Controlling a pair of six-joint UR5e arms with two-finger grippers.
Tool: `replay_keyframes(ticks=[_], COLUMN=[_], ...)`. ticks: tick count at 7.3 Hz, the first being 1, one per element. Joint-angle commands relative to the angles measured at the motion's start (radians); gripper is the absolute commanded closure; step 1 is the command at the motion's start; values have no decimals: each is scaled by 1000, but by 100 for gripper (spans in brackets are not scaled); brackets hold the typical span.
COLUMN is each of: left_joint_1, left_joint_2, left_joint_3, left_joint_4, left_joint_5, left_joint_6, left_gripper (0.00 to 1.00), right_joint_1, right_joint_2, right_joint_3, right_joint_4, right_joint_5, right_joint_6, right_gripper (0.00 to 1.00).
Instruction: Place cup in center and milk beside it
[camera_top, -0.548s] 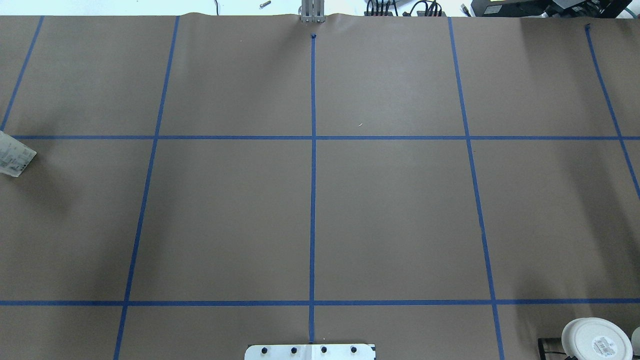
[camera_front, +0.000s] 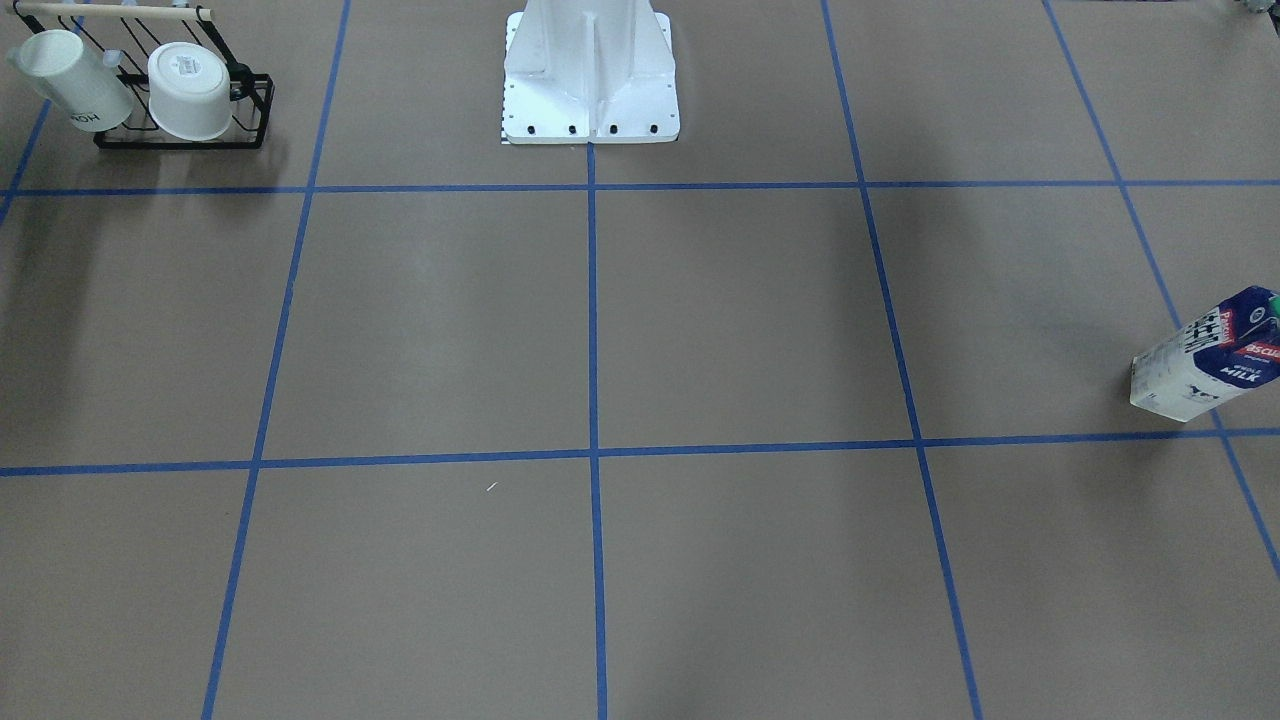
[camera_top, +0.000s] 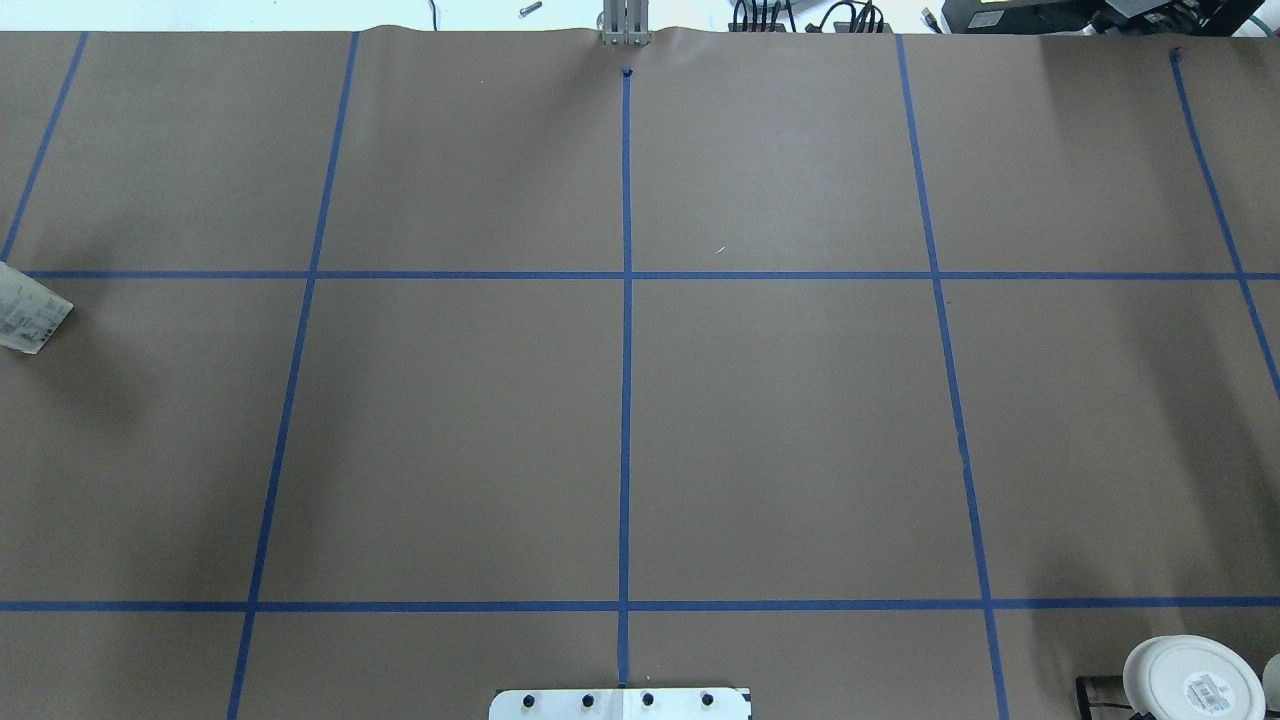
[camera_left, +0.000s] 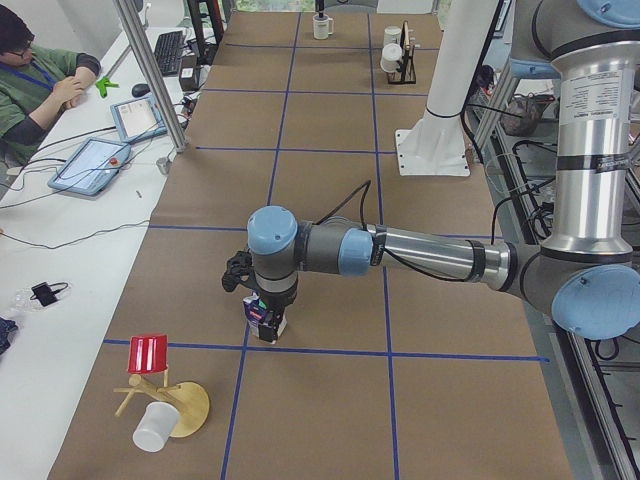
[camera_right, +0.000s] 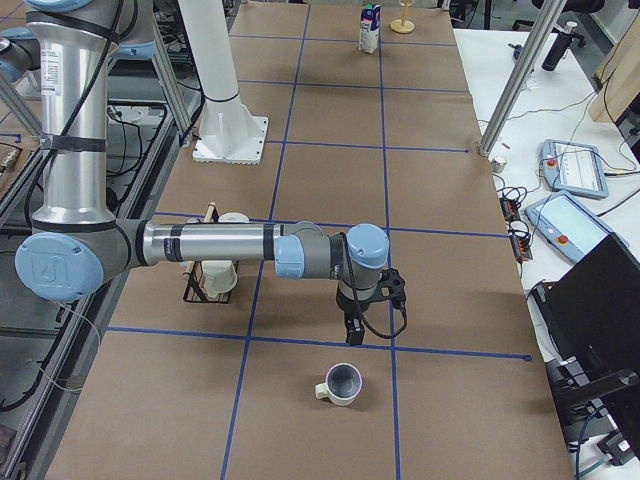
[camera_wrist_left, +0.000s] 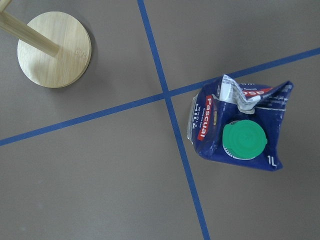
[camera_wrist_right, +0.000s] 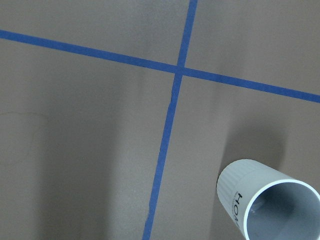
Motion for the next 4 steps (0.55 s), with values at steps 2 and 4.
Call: replay_keyframes(ticks=[2,4], left_joint_1=[2,0], left_joint_2=[-5,-14], left_joint_3=[-36,-28], left_joint_4=[-6,-87], left_joint_5=[6,10], left_joint_6=[6,0], left_gripper=[1,1], right_joint_1=[0,0], right_joint_2=[0,5], right_joint_3=[2,0], right_joint_4=[0,0], right_joint_5=[1,0], right_joint_6=[0,6], right_gripper=[0,0])
